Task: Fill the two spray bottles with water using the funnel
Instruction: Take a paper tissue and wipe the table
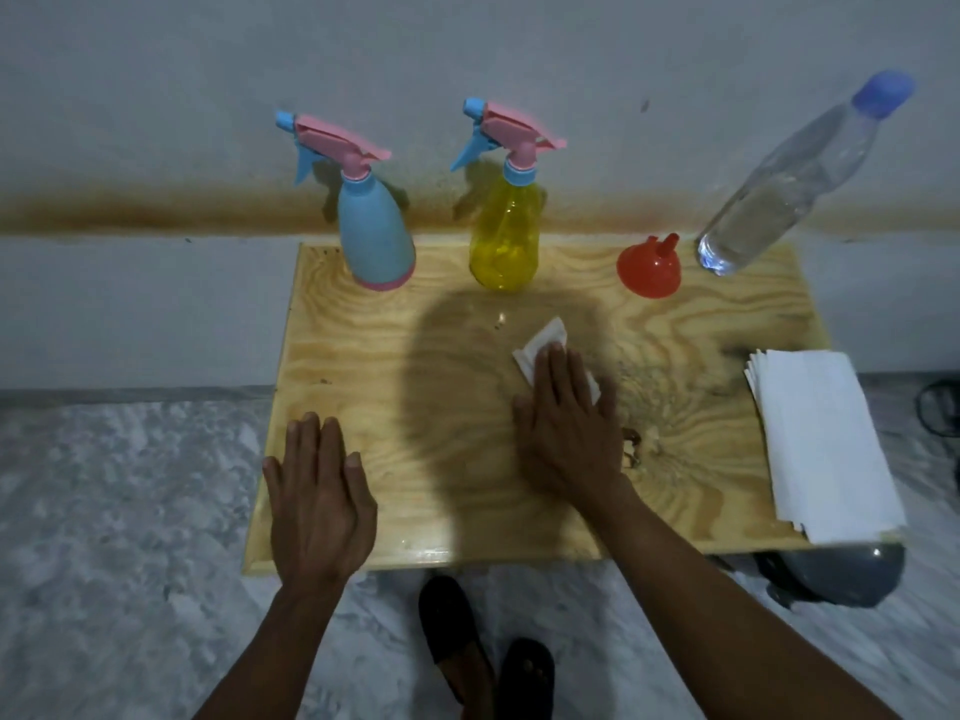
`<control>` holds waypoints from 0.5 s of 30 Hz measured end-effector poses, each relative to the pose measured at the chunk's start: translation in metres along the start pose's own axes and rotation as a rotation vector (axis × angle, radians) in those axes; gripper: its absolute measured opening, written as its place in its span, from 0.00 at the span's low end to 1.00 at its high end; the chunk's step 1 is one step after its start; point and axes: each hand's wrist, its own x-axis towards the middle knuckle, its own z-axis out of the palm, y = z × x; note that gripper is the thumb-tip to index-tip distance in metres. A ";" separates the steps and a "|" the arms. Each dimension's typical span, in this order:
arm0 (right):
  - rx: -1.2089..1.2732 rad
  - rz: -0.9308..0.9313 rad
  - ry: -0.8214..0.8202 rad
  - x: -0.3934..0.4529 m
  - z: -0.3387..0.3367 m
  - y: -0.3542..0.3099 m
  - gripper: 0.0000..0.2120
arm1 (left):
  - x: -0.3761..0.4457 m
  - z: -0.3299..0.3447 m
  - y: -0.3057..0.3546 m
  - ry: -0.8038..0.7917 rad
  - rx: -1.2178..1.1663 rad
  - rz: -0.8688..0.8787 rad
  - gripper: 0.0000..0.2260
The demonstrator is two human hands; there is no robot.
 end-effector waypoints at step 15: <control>0.248 0.435 -0.010 -0.069 0.005 0.023 0.31 | -0.011 0.001 -0.004 -0.044 0.023 0.017 0.26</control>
